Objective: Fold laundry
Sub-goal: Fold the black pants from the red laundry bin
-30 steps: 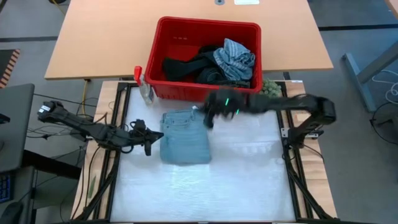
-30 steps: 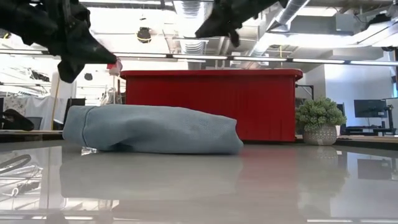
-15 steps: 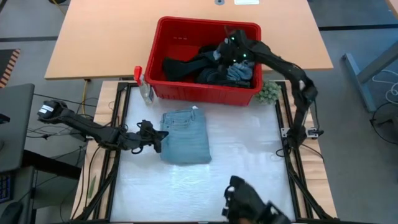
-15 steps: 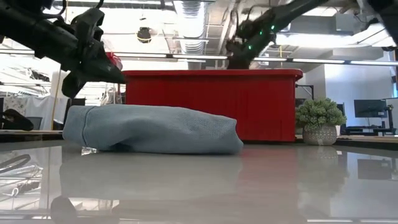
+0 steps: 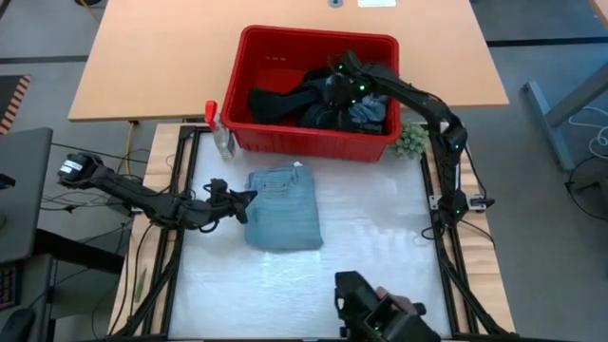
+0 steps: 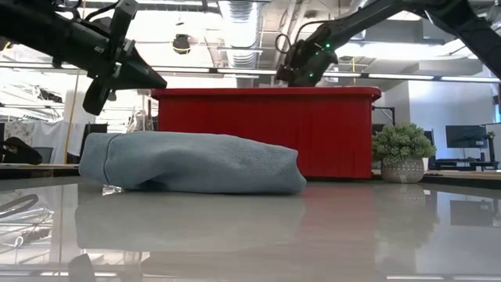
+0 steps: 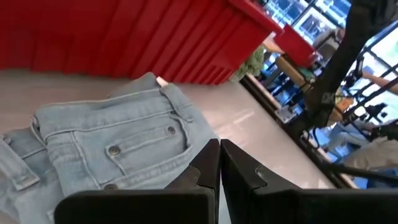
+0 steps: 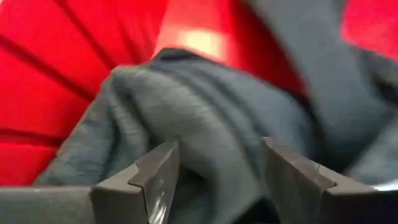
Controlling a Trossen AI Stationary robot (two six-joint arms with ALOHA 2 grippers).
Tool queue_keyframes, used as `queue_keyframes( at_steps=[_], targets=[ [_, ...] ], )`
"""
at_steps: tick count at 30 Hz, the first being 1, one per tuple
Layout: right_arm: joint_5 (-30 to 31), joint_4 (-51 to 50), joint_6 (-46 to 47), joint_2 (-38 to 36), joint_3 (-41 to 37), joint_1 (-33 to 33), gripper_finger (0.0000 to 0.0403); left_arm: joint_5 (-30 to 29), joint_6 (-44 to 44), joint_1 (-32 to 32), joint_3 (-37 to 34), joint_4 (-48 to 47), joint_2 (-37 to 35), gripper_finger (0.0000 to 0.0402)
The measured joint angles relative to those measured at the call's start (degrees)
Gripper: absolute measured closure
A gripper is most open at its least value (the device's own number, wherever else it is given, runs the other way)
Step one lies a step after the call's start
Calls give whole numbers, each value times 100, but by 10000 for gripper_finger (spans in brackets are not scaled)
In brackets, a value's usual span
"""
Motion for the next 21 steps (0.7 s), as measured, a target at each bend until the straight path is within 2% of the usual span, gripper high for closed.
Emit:
queue_keyframes(
  at_steps=[3, 6, 8, 12, 13, 16, 21],
  targets=[
    [222, 6, -27, 139, -1, 199, 154, -8, -15, 0, 0, 20, 0, 401],
    [791, -53, 1, 250, 9, 335, 173, 46, -17, 0, 0, 100, 0, 401],
    [1217, 30, 3, 264, 9, 426, 214, 172, -8, 0, 0, 147, 0, 401],
    [1761, 226, 432, 192, 79, 517, 358, 451, 195, 0, 0, 188, 0, 401],
    [1836, 285, 575, 122, 173, 511, 373, 509, 261, -2, 0, 202, 0, 401],
    [1974, 430, 1111, -74, 523, 517, 372, 693, 466, -2, 0, 206, 0, 401],
    [1978, 465, 1469, -478, 1404, 555, 374, 890, 608, -2, 0, 205, 0, 401]
  ],
)
